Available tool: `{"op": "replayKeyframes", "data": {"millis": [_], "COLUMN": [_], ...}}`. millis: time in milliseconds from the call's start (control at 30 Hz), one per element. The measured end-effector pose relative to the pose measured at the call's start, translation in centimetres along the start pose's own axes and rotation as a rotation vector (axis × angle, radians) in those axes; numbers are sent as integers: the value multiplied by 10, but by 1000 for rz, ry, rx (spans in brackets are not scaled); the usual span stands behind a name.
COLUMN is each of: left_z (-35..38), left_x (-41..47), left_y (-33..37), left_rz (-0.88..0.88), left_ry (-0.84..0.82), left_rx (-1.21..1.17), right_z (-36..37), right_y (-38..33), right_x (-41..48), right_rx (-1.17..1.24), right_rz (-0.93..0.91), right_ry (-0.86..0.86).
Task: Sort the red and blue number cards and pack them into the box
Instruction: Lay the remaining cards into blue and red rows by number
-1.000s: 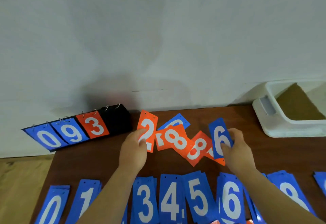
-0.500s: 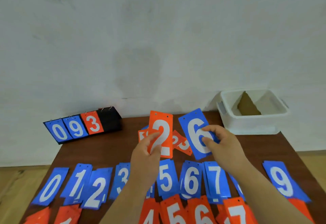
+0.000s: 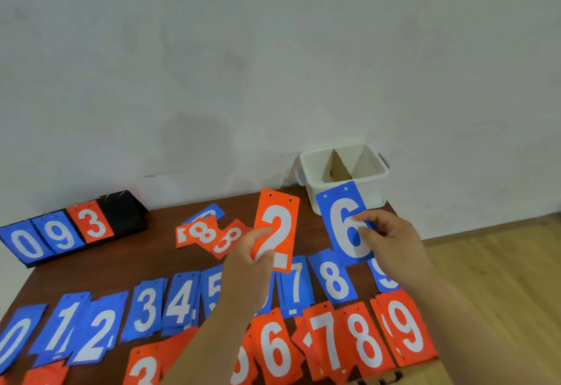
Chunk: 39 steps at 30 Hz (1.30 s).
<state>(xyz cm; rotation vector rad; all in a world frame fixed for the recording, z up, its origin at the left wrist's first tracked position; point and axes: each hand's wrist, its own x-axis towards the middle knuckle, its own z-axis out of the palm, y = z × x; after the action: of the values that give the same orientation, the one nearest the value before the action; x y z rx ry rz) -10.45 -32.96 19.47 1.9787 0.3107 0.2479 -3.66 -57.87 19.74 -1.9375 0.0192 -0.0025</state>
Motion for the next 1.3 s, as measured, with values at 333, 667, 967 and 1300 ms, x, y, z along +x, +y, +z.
{"op": "replayKeyframes", "data": {"millis": [333, 667, 967, 1300], "left_z": [-48, -144, -194, -202], "left_x": [-21, -28, 10, 67], "left_y": [-33, -95, -146, -178], "left_rz": [-169, -473, -544, -458], "left_ry": [125, 389, 305, 47], "left_rx": [-3, -380, -184, 56], "right_z": [66, 219, 277, 277], "right_y": [18, 77, 115, 79], "right_x": [2, 29, 42, 44], "right_rx": [-103, -370, -645, -601], "right_rz": [8, 95, 185, 302], "right_ry": [-214, -481, -533, -372]}}
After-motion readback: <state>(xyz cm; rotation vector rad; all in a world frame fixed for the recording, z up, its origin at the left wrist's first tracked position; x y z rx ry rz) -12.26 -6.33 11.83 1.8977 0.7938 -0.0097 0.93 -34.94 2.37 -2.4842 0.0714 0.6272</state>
